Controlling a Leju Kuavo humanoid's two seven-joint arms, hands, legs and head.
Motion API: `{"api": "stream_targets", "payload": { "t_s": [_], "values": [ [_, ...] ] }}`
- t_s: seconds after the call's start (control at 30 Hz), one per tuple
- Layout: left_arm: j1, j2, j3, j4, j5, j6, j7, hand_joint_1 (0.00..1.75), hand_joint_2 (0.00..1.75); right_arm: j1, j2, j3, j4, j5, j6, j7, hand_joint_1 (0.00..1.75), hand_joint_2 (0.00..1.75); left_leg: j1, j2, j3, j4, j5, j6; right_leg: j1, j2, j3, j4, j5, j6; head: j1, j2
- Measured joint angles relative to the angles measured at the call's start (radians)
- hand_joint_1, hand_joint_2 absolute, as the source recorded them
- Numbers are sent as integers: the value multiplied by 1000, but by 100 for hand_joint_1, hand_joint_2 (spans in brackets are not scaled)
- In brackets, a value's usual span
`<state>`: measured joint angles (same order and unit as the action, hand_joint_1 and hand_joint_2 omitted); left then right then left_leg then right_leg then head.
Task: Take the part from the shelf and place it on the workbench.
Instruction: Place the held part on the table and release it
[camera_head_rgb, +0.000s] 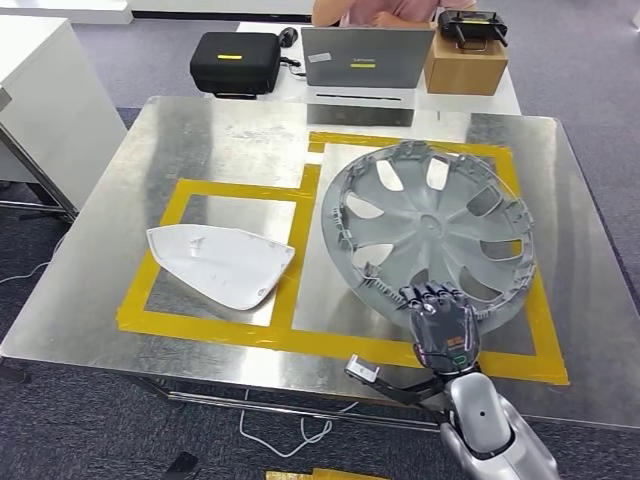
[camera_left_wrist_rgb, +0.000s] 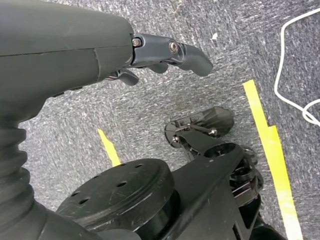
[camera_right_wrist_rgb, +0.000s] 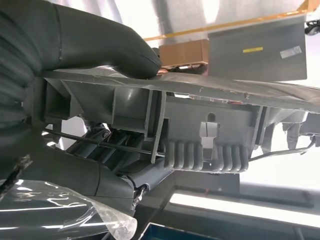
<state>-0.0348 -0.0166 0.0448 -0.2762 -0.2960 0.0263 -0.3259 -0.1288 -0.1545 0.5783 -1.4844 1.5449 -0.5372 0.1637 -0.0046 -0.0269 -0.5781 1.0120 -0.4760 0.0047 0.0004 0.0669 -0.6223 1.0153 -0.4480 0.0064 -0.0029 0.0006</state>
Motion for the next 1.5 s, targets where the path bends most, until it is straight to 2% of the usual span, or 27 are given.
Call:
{"api": "stream_targets", "payload": {
  "t_s": [1.5],
  "values": [
    [0,4,36,0,-4,-5,24,0,175,28,0,1,28,-54,58,0,175,175,0,0,-1,0,0,0,0,0,-1,0,0,0,0,0]
  ]
}}
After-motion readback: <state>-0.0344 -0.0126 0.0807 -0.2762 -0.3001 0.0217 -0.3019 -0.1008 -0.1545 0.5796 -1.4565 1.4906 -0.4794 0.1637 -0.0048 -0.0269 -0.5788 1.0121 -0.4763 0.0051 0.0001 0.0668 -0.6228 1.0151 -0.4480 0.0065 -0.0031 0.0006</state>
